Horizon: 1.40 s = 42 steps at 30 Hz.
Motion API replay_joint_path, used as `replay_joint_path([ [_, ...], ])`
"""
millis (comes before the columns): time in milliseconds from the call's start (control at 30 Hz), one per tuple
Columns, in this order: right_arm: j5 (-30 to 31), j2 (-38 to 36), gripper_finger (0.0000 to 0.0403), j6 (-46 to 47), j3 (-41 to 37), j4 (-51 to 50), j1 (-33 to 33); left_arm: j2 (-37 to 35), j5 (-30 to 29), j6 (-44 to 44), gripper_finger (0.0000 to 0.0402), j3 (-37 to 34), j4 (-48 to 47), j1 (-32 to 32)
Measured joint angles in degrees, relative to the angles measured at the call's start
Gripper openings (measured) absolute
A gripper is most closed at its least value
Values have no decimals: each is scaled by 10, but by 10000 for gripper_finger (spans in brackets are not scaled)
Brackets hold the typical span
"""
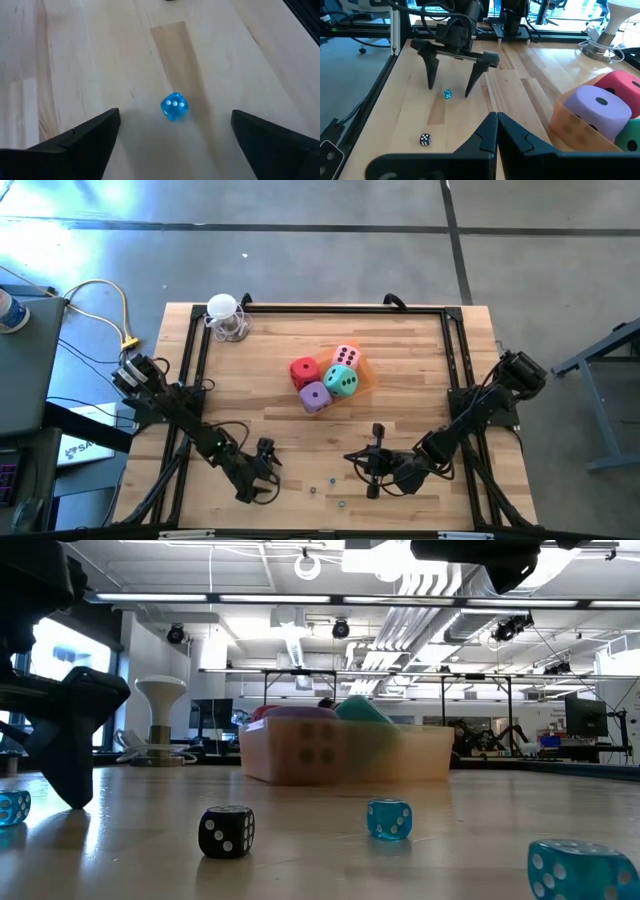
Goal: Pick & Place Dice
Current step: Put the small blue dice into the orange bin
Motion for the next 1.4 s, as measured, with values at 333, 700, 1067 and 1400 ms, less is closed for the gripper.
replay_joint_path([
  [333, -1, 0, 2, 0, 0, 4, 0, 10, -11, -1, 285, 0, -3, 0],
  [700, -2, 0, 2, 0, 0, 4, 0, 11, -1, 38, 250, -1, 12, 5],
  [1067, -2, 0, 2, 0, 0, 4, 0, 12, 4, 59, 176, -1, 18, 8],
  [1400, -31, 0, 2, 0, 0, 4, -1, 12, 0, 64, 75, -1, 20, 8],
])
